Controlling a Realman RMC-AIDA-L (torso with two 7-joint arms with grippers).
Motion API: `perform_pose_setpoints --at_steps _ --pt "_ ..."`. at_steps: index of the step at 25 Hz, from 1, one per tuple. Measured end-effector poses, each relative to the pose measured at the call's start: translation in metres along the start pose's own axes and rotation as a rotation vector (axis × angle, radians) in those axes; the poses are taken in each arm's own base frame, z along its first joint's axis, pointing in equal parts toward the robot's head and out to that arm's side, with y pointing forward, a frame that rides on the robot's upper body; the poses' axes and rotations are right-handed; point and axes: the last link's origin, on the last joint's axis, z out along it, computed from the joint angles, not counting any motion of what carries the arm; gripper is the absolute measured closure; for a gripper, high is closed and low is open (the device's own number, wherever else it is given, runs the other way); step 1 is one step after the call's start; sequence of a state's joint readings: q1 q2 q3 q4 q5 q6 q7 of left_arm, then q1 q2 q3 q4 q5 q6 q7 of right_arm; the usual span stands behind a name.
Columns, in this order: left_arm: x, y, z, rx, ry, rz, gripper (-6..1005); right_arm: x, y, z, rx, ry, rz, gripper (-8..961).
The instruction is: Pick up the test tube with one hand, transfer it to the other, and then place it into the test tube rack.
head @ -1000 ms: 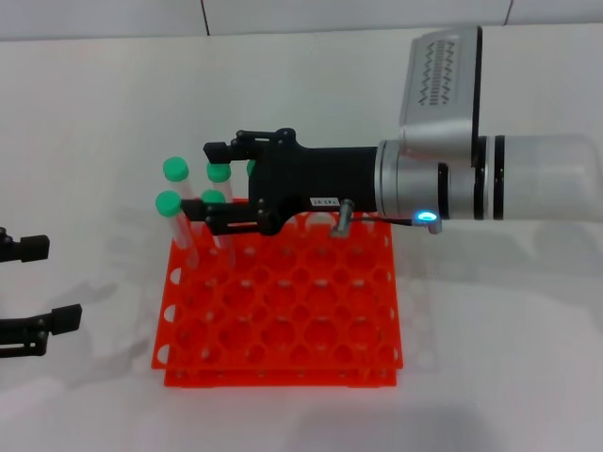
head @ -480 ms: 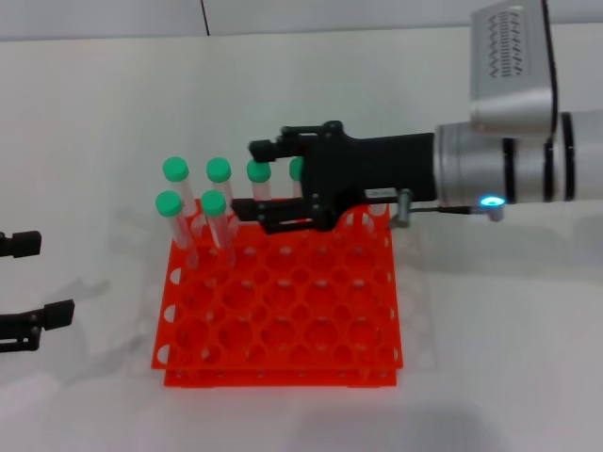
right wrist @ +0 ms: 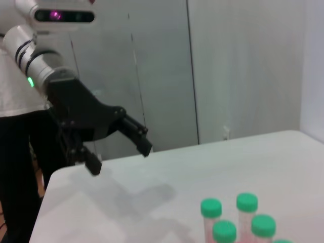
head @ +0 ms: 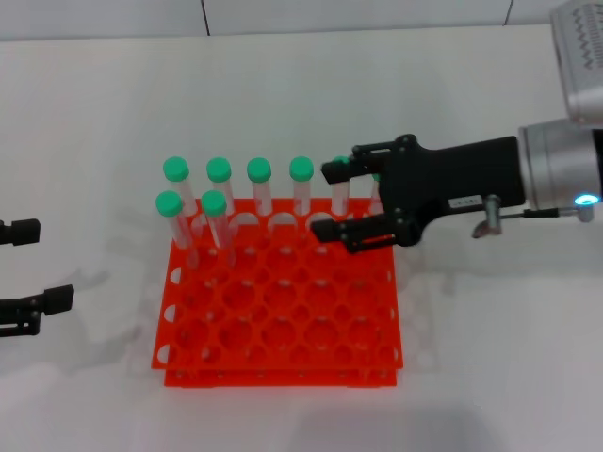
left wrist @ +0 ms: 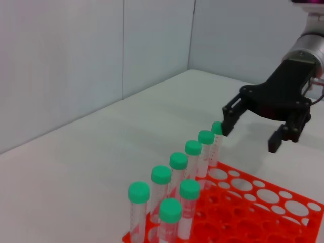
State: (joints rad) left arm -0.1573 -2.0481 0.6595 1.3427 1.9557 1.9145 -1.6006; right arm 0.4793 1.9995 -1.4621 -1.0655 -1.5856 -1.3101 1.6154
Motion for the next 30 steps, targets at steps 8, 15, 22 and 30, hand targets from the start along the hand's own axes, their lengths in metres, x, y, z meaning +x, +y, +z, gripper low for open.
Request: perform_pose_setpoints --at_steps 8,15,22,30 --pt "0.001 -0.003 0.01 -0.012 -0.039 -0.024 106 0.007 0.004 -0.017 0.014 0.062 -0.037 229" --pt "0.001 -0.003 0.014 -0.012 -0.04 -0.039 106 0.012 0.006 -0.022 0.001 0.096 -0.042 229" --pt "0.006 -0.005 0.019 -0.022 -0.044 -0.047 106 0.018 0.009 -0.031 0.015 0.11 -0.044 229" --pt "0.01 -0.01 0.029 -0.043 -0.069 -0.057 106 0.024 0.01 -0.044 0.014 0.114 -0.044 229"
